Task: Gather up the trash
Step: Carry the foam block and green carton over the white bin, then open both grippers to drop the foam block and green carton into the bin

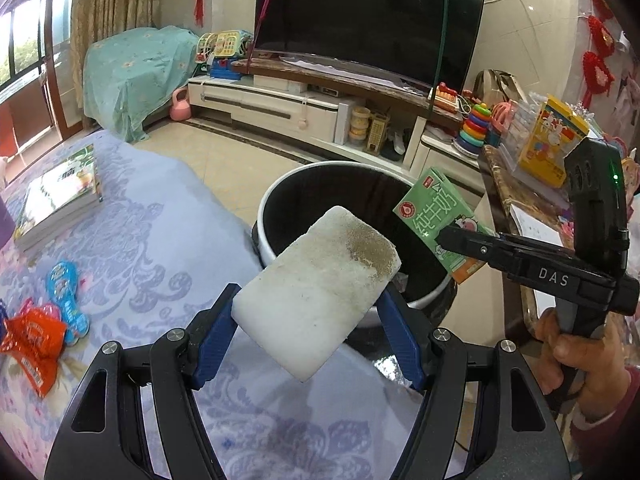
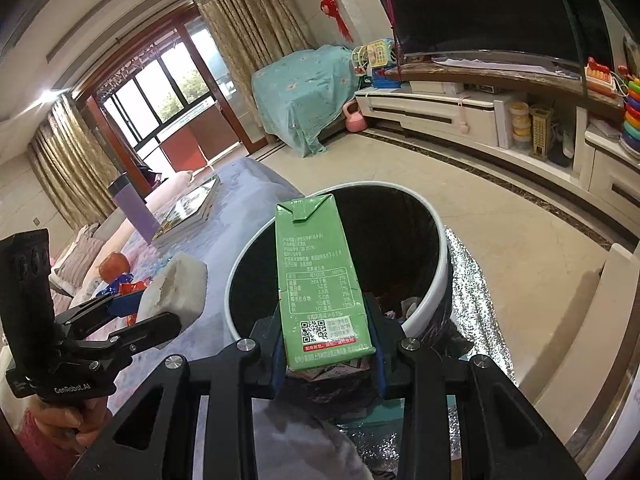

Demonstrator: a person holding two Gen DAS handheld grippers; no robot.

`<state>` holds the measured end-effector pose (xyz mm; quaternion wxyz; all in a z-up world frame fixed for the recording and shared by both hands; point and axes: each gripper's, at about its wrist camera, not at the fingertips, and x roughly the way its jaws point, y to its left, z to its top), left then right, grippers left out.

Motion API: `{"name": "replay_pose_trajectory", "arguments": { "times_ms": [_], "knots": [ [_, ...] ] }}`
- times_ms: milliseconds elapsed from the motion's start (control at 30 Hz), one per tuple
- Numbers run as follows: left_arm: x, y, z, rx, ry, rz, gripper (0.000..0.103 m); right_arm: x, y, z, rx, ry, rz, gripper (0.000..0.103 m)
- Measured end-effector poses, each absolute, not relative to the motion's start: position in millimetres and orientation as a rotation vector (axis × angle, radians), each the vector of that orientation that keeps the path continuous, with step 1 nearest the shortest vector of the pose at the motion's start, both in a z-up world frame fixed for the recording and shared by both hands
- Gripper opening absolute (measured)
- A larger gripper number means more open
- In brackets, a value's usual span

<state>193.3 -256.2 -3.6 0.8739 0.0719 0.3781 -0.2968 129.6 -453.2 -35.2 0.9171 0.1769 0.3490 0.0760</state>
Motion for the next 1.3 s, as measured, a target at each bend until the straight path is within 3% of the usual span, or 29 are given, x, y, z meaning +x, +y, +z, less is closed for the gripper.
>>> {"name": "replay_pose_trajectory", "arguments": {
  "times_ms": [800, 900, 1000, 1100, 1300],
  "knots": [
    [230.1, -293.0, -14.3, 0.169, 0.826, -0.641, 0.074, 166.7, -474.8, -50.3, 0.398, 0.788, 0.143, 0.033],
    [231.0, -296.3, -15.2, 0.180, 0.827, -0.648, 0.076, 169.0, -477.1, -48.4, 0.405, 0.787, 0.134, 0.037],
    [231.2, -294.4, -16.1, 0.183, 0.828, -0.640, 0.079, 167.6, -479.0, -42.2, 0.401, 0.768, 0.115, 0.057],
    [230.2, -291.6, -15.9, 0.158, 0.827, -0.637, 0.086, 162.0, -479.9, -35.6, 0.404, 0.741, 0.109, 0.063],
    [219.4, -280.1, -15.0, 0.143, 0.816, -0.630, 0.086, 149.2, -481.4, -28.2, 0.437, 0.706, 0.099, 0.076]
  ]
}}
